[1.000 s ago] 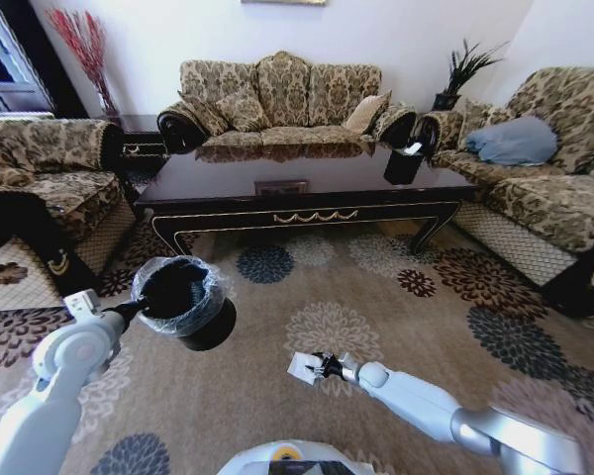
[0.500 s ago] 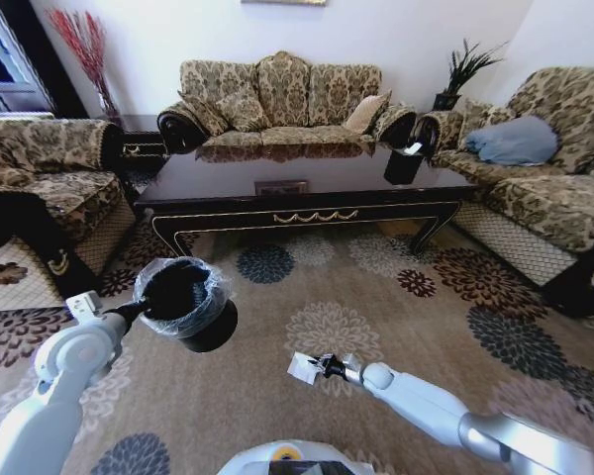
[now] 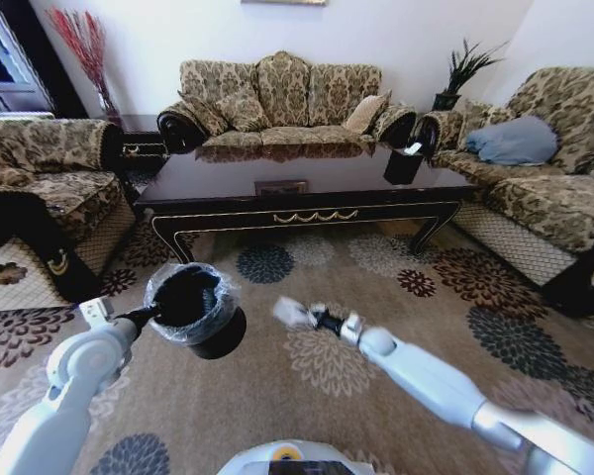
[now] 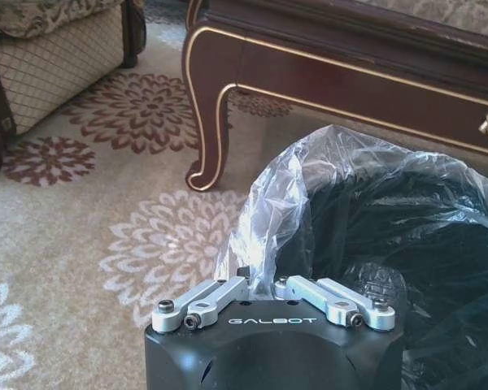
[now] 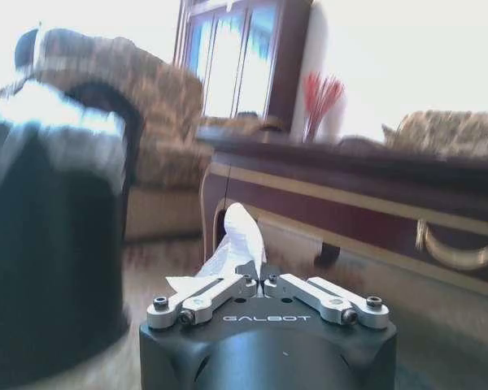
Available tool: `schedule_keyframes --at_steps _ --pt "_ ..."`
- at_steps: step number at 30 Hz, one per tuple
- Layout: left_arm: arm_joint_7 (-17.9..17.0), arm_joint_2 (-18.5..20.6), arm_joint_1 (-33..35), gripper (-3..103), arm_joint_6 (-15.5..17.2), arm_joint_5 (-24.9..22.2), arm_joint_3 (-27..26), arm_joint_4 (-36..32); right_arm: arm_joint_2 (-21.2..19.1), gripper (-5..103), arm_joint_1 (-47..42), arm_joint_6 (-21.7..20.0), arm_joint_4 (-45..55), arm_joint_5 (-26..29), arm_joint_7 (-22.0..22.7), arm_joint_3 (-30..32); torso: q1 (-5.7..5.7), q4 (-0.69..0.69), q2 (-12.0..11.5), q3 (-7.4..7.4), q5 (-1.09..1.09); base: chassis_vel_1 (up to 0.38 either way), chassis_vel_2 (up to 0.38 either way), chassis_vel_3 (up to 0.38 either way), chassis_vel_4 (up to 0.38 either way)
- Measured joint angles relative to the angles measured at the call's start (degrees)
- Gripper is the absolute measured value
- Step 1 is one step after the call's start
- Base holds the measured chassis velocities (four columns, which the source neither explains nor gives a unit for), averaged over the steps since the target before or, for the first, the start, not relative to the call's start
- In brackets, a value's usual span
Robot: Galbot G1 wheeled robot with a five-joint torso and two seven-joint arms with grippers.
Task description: Move to the front of the table and pick up the trash from the floor, then place it into the trash bin.
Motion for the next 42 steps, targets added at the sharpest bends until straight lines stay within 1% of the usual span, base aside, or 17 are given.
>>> schedule_keyframes --at_steps 1,2,4,7,9,11,13,16,22,25,29,31,35,36,37,40,42 --pt "0.0 0.0 0.0 4 0.0 0.0 0.0 0.0 0.0 0 0.0 0.0 0.0 0.0 0.0 0.0 0.0 0.0 0.0 0.0 0.0 0.0 0.0 0.0 0.0" --pt "0.19 0.39 0.29 4 0.05 0.28 0.21 -0.11 0.21 0 1.38 0.07 1.16 1.59 0.68 -0.06 0.0 0.0 0.0 0.0 0.0 0.0 0.0 0.0 0.0" --pt "0.48 1.32 0.57 4 0.08 0.61 0.59 -0.13 0.96 0 3.48 1.72 2.52 3.52 2.42 -1.02 0.0 0.0 0.0 0.0 0.0 0.0 0.0 0.0 0.0" --pt "0.63 2.36 0.26 4 0.09 0.4 1.59 0.31 1.72 0 5.57 3.27 4.34 5.19 3.84 -2.62 0.0 0.01 0.0 0.0 0.01 0.0 0.0 0.0 0.0" --pt "0.69 2.72 0.07 4 0.08 0.33 2.1 0.58 1.84 0 5.98 3.41 4.78 5.59 4.04 -2.94 0.0 0.01 0.0 0.0 0.01 0.0 0.0 0.0 0.0" --pt "0.87 4.76 -1.8 4 0.08 -0.04 5.28 2.28 2.57 0 8.47 3.98 7.34 7.87 4.42 -4.77 0.0 0.0 0.0 0.0 0.0 0.0 0.0 0.0 0.0" --pt "0.92 5.37 -2.75 4 0.08 -0.11 6.37 2.92 2.82 0 9.26 4.1 8.09 8.57 4.43 -5.34 0.0 0.0 0.0 0.0 0.0 0.0 0.0 0.0 0.0" --pt "1.01 6.96 -6.51 4 0.07 -0.81 9.89 5.02 3.78 0 11.75 4.32 9.58 9.87 4.21 -8.36 0.0 -0.01 0.0 0.0 0.0 0.0 0.0 0.0 0.0" --pt "1.01 6.95 -11.69 4 0.03 -1.52 14.19 8.26 5.51 0 14.74 4.75 9.32 9.56 2.97 -13.11 0.0 0.0 0.0 0.0 0.01 0.0 0.0 0.0 0.0" --pt "0.94 6.16 -13.83 4 0.03 -1.6 15.97 9.64 6.32 0 15.84 4.77 8.5 8.63 2.82 -14.68 0.0 0.0 0.0 0.0 0.0 0.0 0.0 0.0 0.0" --pt "0.82 4.34 -16.42 4 0.0 -1.63 17.98 10.9 9.06 0 16.2 4.97 5.33 6.62 2.76 -15.89 0.0 -0.01 -0.01 0.0 0.0 0.0 0.0 0.0 0.0" --pt "0.81 4.09 -16.8 4 0.0 -1.64 18.25 11.04 9.9 0 16.34 4.98 4.65 6.31 2.76 -16.24 0.0 -0.02 -0.01 0.0 0.01 0.0 0.0 0.0 0.0" --pt "0.66 3.4 -18.16 4 0.0 -2.43 18.04 11.22 13.72 0 17.07 4.98 1.39 4.25 3.24 -17.28 0.0 0.02 0.0 0.0 0.01 0.0 0.0 0.0 0.0" --pt "0.66 3.4 -18.16 4 0.0 -2.43 18.04 11.22 13.72 0 17.07 4.98 1.39 4.25 3.24 -17.28 0.0 0.02 0.0 0.0 0.01 0.0 0.0 0.0 0.0" --pt "0.65 3.44 -18.29 4 0.0 -2.61 17.76 11.28 14.24 -3 17.25 4.97 0.68 3.92 3.52 -17.52 0.0 0.02 -0.01 0.0 0.01 0.0 0.0 0.0 0.0" --pt "0.66 3.76 -17.95 4 -0.01 -2.67 17.13 11.26 14.14 13 17.65 4.78 0.3 3.79 3.63 -17.97 0.0 0.0 -0.01 0.0 0.01 0.0 0.0 0.0 0.0" --pt "0.66 3.77 -17.79 4 -0.01 -2.67 16.95 11.22 14.01 13 17.78 4.73 0.3 3.79 3.64 -18.07 0.0 0.0 0.0 0.0 0.01 0.0 0.0 0.0 0.0"
